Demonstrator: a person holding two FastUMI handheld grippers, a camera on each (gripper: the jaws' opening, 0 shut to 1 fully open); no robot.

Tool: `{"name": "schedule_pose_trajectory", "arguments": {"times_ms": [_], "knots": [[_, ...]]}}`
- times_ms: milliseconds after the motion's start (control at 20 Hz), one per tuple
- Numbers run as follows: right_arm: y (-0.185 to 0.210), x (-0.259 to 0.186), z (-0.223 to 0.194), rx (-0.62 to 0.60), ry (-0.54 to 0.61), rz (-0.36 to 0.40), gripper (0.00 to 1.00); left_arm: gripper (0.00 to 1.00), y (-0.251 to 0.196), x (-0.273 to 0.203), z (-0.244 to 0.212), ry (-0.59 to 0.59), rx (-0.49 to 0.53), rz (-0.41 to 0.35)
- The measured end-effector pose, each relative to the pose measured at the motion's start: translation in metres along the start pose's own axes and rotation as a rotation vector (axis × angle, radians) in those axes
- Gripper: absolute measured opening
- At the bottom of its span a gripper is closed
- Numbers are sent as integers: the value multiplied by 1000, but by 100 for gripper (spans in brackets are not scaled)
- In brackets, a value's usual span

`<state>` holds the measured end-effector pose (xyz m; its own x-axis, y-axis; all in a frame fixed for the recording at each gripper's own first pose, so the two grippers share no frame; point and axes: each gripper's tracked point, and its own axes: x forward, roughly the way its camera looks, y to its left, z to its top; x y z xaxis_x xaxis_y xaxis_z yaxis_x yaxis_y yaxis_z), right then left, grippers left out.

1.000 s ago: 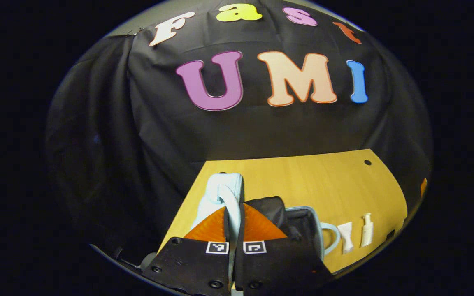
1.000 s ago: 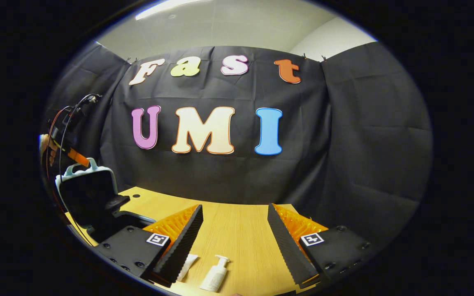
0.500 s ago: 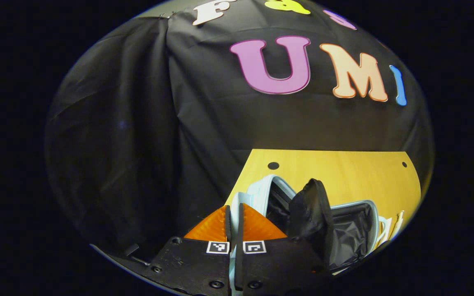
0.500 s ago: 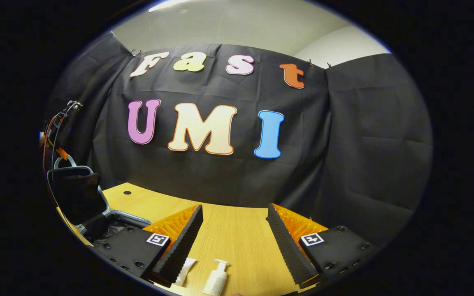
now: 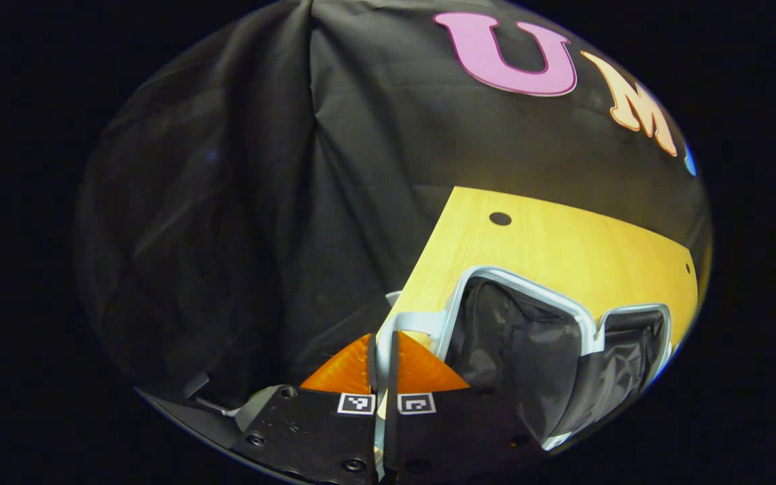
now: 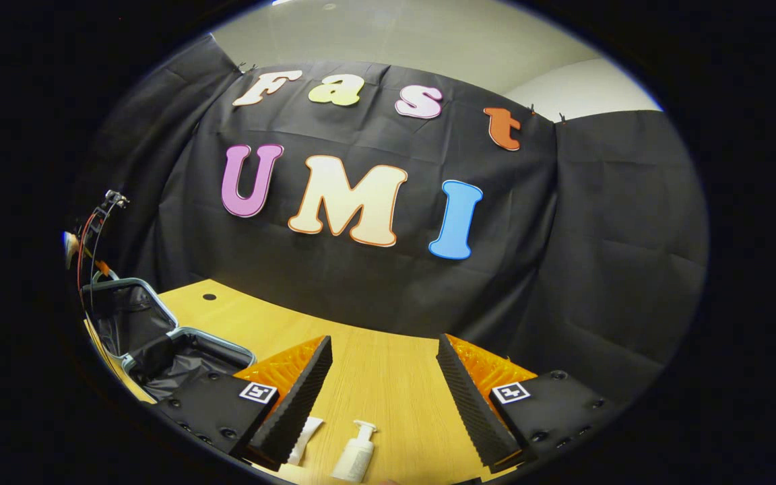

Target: First open the suitcase, pack the skin care products into it, and then close the suitcase.

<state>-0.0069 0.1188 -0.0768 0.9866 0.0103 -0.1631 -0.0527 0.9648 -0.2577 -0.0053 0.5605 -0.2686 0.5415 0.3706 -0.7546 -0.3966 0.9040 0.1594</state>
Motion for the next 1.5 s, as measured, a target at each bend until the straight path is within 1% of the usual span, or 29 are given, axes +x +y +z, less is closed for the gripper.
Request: {"name": "schedule_pose_trajectory", "arguments": {"times_ms": [100,250,300,450,500,550,600,650,700,800,850,900,950,1000,1050,1150,1300,1400,1500], "knots": [[1,-3,1,-24,9,-3,100,0,-3,14,-17,36,-24,-1],[3,-10,6,-75,7,-10,100,0,-3,29,-24,36,-52,-13],[6,-13,9,-86,4,-6,100,0,0,32,-34,53,-56,-12],[4,-18,16,-86,-10,-12,100,0,5,35,-35,24,-38,16],[5,-19,16,-85,-12,-9,100,0,7,34,-33,1,-35,38],[4,-21,16,-85,-13,-9,100,2,13,37,-38,-1,-43,80],[2,-21,14,-81,-15,-9,100,22,16,32,-36,-2,-64,106],[0,-23,14,-71,-17,-7,100,41,20,26,-27,-31,-76,135],[-2,-24,13,-57,-22,-4,100,61,31,21,-17,-74,-73,171],[-6,-22,12,-42,-30,4,100,100,39,-13,9,-191,-73,213],[-10,-22,12,-30,-35,10,100,95,25,-34,24,-265,-81,206],[-11,-22,11,-15,-38,20,96,95,16,-53,35,-309,-83,189],[-14,-21,9,2,-42,33,100,95,4,-76,46,-348,-79,174],[-16,-19,7,12,-43,44,100,100,-9,-99,56,-384,-73,157],[-19,-17,5,23,-43,54,100,95,-26,-122,66,-422,-67,131],[-27,-16,0,50,-43,73,100,95,-69,-165,78,-480,-57,63],[-43,-12,-6,89,-38,94,100,95,-144,-224,85,-533,-37,-46],[-56,-10,-12,103,-37,99,100,95,-188,-251,85,-581,-55,-107],[-66,-9,-16,112,-39,108,100,95,-239,-279,86,-604,-58,-187]]}}
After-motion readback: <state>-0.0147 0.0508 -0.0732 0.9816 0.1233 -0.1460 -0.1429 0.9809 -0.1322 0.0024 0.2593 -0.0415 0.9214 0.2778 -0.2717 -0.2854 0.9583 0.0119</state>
